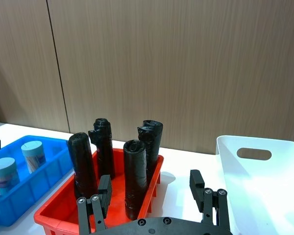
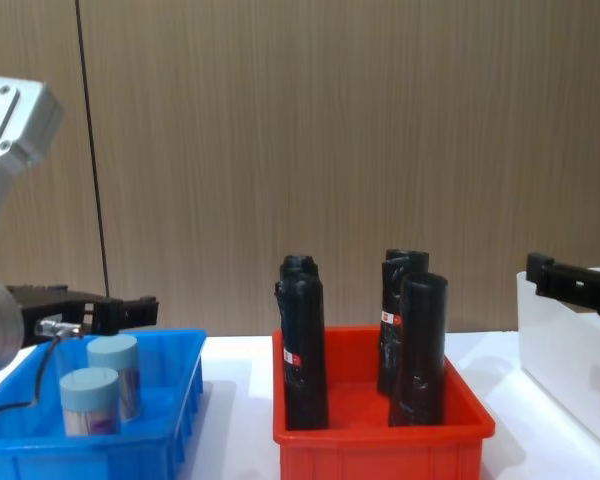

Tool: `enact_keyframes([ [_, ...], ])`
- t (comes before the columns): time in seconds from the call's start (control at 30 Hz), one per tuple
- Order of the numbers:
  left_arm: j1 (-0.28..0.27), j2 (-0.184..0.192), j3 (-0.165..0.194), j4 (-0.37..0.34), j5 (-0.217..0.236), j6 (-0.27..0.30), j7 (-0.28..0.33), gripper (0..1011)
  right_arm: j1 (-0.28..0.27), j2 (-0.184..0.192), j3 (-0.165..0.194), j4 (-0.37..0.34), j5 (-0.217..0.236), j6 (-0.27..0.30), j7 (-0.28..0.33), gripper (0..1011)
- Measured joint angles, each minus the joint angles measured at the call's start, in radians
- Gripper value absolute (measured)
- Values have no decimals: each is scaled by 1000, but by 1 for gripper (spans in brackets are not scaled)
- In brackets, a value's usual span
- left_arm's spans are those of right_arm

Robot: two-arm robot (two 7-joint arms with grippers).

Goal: Pick the cotton swabs from the blue box and place them into the white box.

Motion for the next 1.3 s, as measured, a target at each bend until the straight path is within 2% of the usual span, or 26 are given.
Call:
enact_keyframes([
  [0.57, -64, -16, -31, 145, -49, 26, -100, 1004, 0, 0, 0, 0, 0, 0, 0, 1002],
  [1.3, -117, -34, -46, 289, -61, 17, -173, 1004, 0, 0, 0, 0, 0, 0, 0, 1002],
])
